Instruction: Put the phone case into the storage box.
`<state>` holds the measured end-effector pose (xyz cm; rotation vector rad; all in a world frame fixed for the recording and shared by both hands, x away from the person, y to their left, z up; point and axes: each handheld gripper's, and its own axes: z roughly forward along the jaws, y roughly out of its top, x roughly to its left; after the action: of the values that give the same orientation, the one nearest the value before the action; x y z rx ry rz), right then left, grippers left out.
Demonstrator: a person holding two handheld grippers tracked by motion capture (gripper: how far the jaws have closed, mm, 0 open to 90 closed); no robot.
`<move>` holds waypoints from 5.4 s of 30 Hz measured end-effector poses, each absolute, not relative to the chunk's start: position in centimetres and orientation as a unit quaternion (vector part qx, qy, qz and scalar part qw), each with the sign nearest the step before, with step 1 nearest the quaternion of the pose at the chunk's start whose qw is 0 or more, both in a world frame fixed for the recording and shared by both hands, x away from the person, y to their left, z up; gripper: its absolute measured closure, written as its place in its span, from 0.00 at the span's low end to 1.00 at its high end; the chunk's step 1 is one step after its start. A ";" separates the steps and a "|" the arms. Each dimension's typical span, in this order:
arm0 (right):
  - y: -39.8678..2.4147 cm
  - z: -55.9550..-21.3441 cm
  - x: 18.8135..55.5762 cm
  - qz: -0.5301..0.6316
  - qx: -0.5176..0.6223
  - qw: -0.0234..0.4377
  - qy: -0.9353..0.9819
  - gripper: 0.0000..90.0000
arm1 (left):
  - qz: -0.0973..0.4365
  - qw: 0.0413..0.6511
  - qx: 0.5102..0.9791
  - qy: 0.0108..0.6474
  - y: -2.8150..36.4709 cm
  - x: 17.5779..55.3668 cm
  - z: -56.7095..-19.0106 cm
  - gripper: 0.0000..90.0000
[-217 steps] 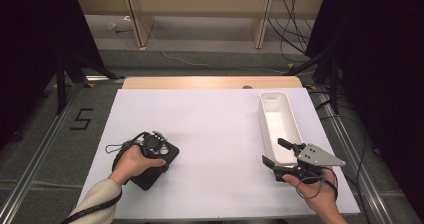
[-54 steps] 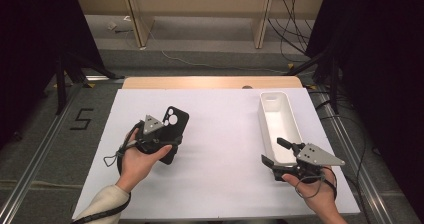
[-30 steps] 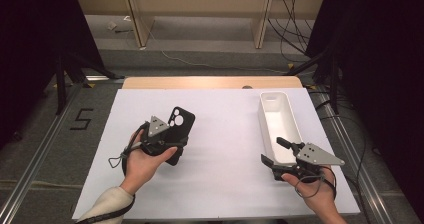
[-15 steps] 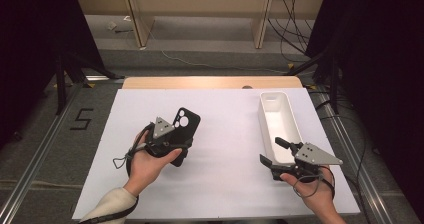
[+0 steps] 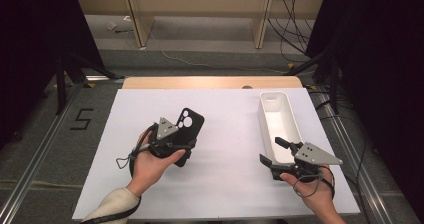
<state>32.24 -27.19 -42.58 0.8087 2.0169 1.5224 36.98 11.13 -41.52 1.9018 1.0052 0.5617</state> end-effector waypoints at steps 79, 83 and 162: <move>-25.6 -41.9 33.8 0.569 0.302 0.235 0.728 0.26 | 0.214 0.450 0.785 0.367 7.8 36.0 -41.8 0.17; -25.4 -41.8 34.1 0.569 0.301 0.235 0.728 0.26 | 0.212 0.450 0.787 0.364 7.6 35.9 -41.9 0.17; -17.3 -40.6 39.6 0.565 0.313 0.164 0.745 0.42 | 0.196 0.455 0.813 0.307 2.5 34.6 -42.7 0.17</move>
<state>39.62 -17.34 -40.63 0.8925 2.1239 1.6111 34.64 2.53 -42.65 2.0043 0.7568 0.4828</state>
